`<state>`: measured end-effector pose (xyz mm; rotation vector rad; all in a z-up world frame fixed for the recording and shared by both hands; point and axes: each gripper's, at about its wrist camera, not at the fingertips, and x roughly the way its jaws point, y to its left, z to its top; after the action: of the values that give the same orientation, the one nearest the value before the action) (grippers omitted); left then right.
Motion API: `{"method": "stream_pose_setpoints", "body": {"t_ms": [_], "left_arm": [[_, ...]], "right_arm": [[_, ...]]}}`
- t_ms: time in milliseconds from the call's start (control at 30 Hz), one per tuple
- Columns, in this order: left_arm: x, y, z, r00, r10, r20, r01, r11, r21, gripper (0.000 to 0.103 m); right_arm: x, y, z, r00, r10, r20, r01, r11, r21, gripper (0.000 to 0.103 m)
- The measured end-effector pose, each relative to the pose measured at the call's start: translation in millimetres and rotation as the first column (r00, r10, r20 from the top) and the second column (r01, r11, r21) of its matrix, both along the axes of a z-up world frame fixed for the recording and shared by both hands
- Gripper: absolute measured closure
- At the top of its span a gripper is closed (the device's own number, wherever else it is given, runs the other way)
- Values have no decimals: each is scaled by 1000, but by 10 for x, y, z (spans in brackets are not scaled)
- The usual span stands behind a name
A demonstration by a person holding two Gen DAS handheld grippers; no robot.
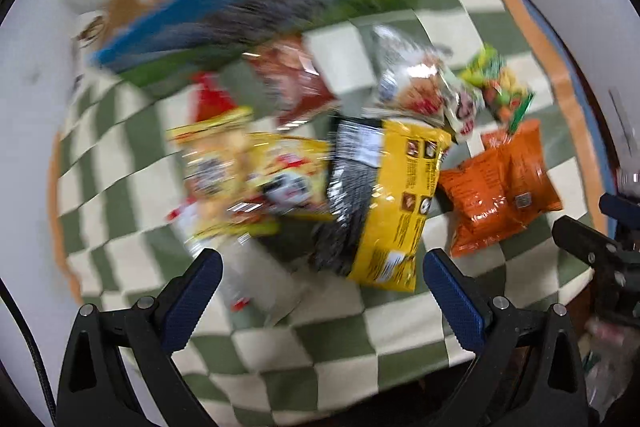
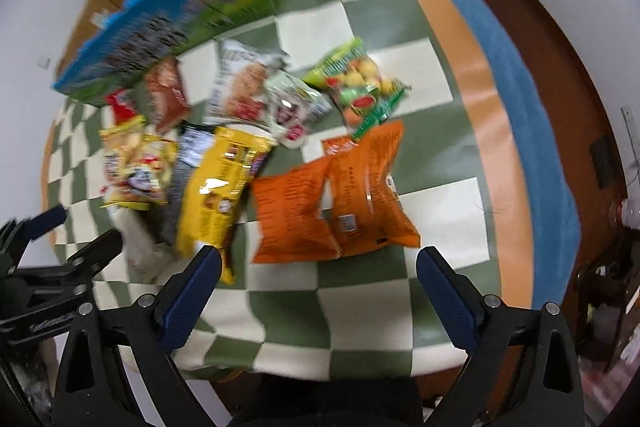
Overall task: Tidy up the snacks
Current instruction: 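Grasp the black-and-yellow bag with the left tool while the right tool grasps an orange packet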
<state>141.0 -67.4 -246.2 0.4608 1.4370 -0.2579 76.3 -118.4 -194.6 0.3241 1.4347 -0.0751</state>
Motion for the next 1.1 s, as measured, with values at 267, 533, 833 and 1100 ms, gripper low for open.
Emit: {"method": "stream_pose_setpoints", "body": {"t_ms": [267,533,833,1100], "left_arm": [[243,-444,-944,978,-129,-163,137,990,42,2],[304,-113,-835,985,83,-152,-86,996,-9,27],[69,532,-768,890,375,-258,-395,918,-29,31],[145,491,-725,973,24,-229,-31,999,-26,20]], "right_arm": [[126,-99,-521,996,4,-87,2,998,70,11],[226,-20,-591,994,62,-93,-53,994,93,11],[479,200,-751,986,119,-118,-109,990,86,11],[625,219,-810,987,115,-116,-103,989,109,15]]}}
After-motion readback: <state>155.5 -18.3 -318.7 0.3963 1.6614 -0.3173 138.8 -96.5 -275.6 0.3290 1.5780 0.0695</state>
